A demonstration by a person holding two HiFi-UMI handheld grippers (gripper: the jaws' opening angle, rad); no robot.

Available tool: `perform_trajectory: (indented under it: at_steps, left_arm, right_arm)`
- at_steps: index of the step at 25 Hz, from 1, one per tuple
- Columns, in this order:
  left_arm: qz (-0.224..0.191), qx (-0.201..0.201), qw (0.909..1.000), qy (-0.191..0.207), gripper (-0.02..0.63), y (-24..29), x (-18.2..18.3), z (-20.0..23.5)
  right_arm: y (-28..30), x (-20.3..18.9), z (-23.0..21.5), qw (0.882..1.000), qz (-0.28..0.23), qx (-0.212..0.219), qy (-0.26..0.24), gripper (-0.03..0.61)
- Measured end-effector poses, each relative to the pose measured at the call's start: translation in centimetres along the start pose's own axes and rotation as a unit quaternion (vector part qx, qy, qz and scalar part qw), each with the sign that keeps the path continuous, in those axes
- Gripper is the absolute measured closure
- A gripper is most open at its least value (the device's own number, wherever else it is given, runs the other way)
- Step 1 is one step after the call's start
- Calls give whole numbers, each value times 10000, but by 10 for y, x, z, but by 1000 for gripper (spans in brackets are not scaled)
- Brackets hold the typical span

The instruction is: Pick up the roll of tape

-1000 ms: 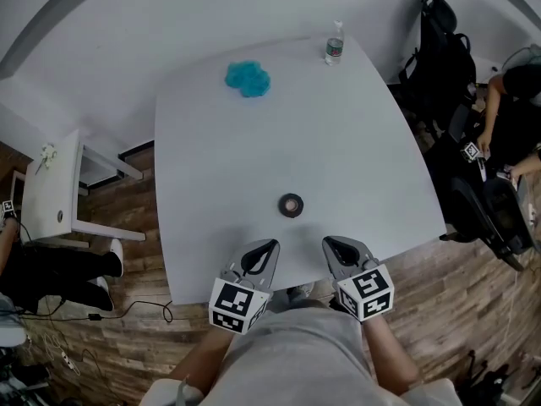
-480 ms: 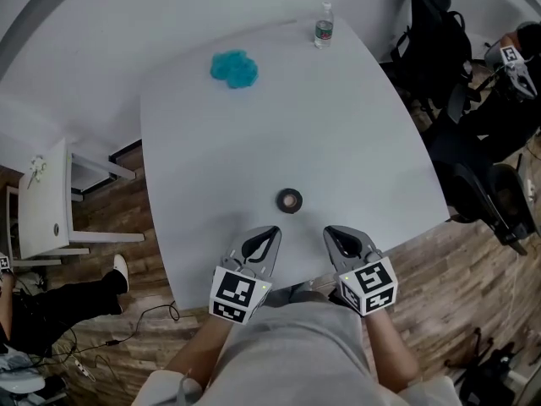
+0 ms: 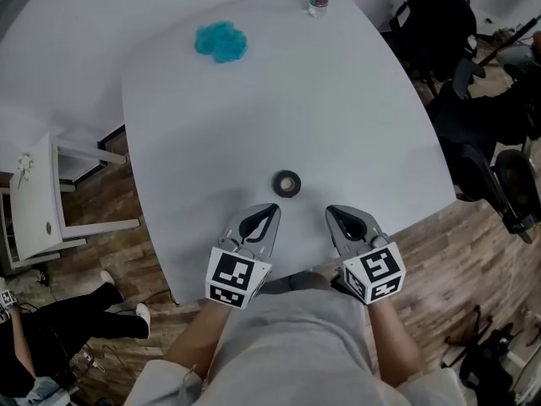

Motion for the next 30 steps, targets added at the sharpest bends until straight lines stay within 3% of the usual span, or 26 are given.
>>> perform_trajectory:
  at_steps: [30]
  left_arm:
    - [688,-200,9974,-114,593,74,-53,22]
  right_arm:
    - [44,-36,-32,9986,488,72,188,572]
Point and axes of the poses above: the fingertips, and each gripper's own axes: y forward along the fingers, z to its left, x out of its top, the point moved 4 cm from there along -y, backward along the fingers, and after that the axes turned 1 degree about x, right-handed, at the moved point
